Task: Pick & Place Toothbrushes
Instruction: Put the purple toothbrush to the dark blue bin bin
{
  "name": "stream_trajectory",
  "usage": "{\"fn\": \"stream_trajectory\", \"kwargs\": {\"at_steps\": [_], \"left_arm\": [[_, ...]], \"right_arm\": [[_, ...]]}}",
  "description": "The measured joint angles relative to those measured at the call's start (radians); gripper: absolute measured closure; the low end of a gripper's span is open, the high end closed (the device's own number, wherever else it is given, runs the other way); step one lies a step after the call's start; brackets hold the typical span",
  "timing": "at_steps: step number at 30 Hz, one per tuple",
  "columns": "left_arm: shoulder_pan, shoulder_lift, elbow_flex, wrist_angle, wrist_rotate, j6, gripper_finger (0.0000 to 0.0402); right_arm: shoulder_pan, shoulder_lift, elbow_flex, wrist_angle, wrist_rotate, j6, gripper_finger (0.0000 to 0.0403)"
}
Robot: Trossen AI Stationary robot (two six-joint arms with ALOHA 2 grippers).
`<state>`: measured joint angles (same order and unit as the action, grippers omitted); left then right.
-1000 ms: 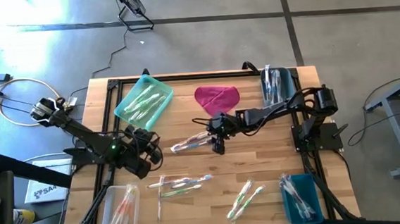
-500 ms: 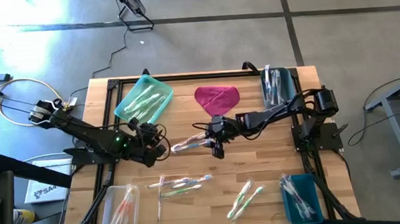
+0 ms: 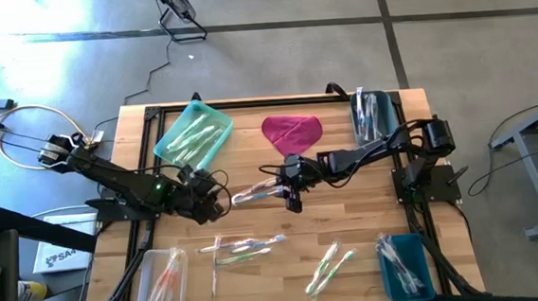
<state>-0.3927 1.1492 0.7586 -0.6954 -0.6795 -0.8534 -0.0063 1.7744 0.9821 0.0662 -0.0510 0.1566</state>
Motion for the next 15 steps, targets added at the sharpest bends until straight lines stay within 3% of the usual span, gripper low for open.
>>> {"fn": "stream_trajectory", "kwargs": {"at_steps": [8, 15], "left_arm": [[-0.008, 0.000, 0.000, 0.080, 0.318, 0.091, 0.0275], [-0.121, 0.000, 0.000, 0.086, 0.328, 0.091, 0.0301]], "right_arm": [[0.000, 0.000, 0.000, -0.002, 0.000, 0.000, 0.0230], [0.000, 0.000, 0.000, -0.003, 0.000, 0.000, 0.0230]]}}
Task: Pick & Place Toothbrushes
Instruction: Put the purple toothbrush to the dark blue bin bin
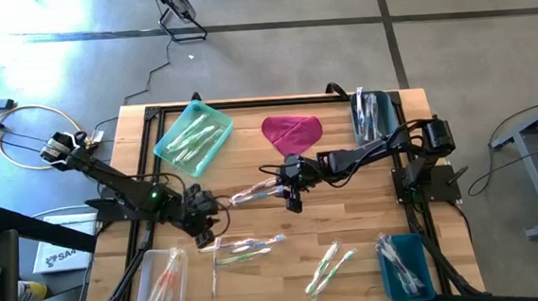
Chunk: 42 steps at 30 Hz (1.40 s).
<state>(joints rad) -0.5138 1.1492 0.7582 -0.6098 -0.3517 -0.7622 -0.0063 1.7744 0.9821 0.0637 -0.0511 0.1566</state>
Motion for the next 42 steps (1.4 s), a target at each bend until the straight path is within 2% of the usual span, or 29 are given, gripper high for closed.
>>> {"fn": "stream_trajectory", "kwargs": {"at_steps": [9, 11, 16, 22, 29, 34, 42], "left_arm": [[-0.147, 0.000, 0.000, 0.000, -0.006, -0.135, 0.0390], [-0.167, 0.000, 0.000, 0.002, -0.008, -0.158, 0.0398], [-0.200, 0.000, 0.000, 0.002, -0.057, -0.186, 0.0396], [-0.202, 0.041, 0.000, 0.014, -0.056, -0.204, 0.0401], [-0.202, 0.180, 0.012, 0.024, 0.075, -0.266, 0.0401], [-0.200, 0.216, 0.018, 0.009, 0.192, -0.325, 0.0401], [-0.200, 0.216, 0.018, 0.009, 0.211, -0.342, 0.0401]], "right_arm": [[0.000, 0.000, 0.000, 0.000, 0.000, 0.002, 0.0230], [0.000, 0.000, 0.000, 0.000, 0.000, 0.003, 0.0230], [0.000, 0.000, 0.000, 0.000, 0.000, 0.003, 0.0230], [0.000, 0.000, 0.000, 0.001, 0.000, 0.001, 0.0230], [0.000, 0.000, 0.000, 0.008, 0.000, -0.003, 0.0230], [0.000, 0.000, 0.000, 0.016, 0.000, -0.003, 0.0230], [0.000, 0.000, 0.000, 0.021, 0.000, -0.003, 0.0230]]}}
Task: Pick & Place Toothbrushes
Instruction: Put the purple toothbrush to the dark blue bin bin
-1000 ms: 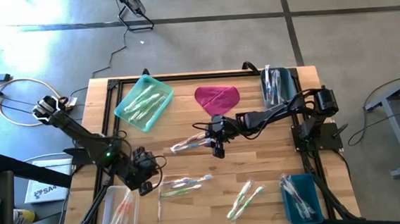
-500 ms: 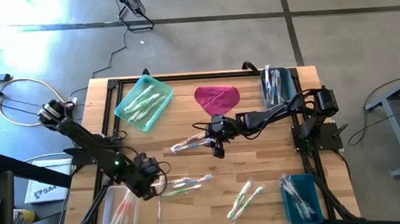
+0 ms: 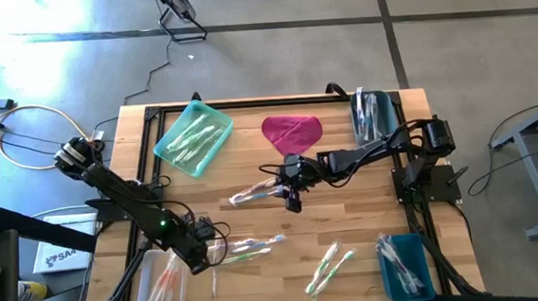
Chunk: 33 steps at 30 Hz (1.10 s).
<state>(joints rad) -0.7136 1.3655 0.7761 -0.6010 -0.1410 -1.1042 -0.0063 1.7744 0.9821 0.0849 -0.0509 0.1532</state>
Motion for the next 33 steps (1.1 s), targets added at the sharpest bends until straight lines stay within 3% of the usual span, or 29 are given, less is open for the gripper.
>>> {"fn": "stream_trajectory", "kwargs": {"at_steps": [6, 19, 33], "left_arm": [[0.000, 0.000, 0.001, -0.008, 0.000, 0.049, 0.0388], [0.000, 0.003, 0.001, -0.016, -0.008, 0.048, 0.0260], [0.000, 0.136, 0.002, 0.017, 0.030, 0.052, 0.0241]], "right_arm": [[0.000, 0.000, 0.000, 0.001, 0.000, 0.000, 0.0230], [0.000, 0.000, 0.000, 0.001, 0.000, 0.000, 0.0230], [0.000, 0.000, 0.000, 0.001, 0.000, 0.000, 0.0230]]}}
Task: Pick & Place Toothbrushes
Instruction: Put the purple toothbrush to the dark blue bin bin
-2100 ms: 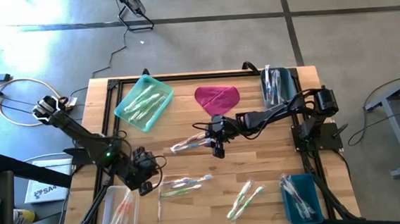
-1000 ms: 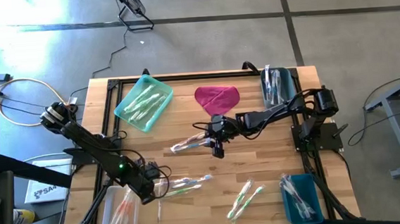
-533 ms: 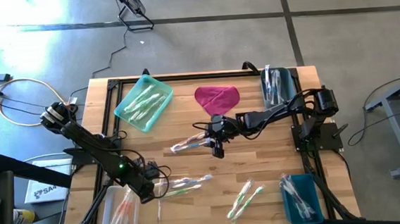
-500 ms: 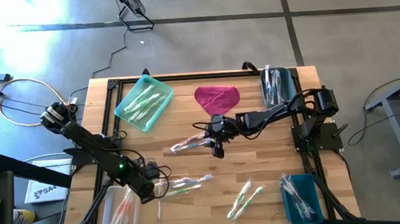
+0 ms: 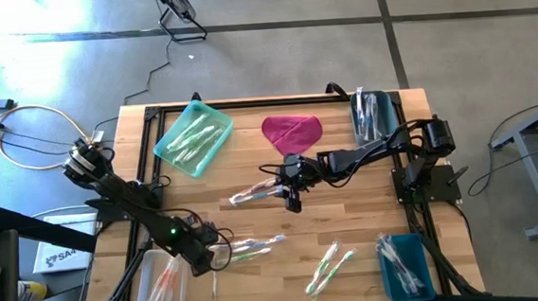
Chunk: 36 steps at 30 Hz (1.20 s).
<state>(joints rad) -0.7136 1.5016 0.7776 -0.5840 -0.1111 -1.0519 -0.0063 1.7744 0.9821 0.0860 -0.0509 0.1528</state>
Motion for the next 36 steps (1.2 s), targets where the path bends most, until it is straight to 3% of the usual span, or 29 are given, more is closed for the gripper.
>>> {"fn": "stream_trajectory", "kwargs": {"at_steps": [14, 24, 36], "left_arm": [[0.000, 0.031, 0.001, 0.005, 0.025, 0.000, 0.0244], [0.000, 0.032, -0.001, -0.003, 0.022, 0.000, 0.0311], [0.000, 0.033, -0.002, -0.003, 0.025, 0.000, 0.0355]], "right_arm": [[0.000, 0.000, 0.000, 0.001, 0.000, 0.000, 0.0230], [0.000, 0.000, 0.000, 0.001, 0.000, 0.000, 0.0230], [0.000, 0.000, 0.000, 0.001, 0.000, 0.000, 0.0230]]}}
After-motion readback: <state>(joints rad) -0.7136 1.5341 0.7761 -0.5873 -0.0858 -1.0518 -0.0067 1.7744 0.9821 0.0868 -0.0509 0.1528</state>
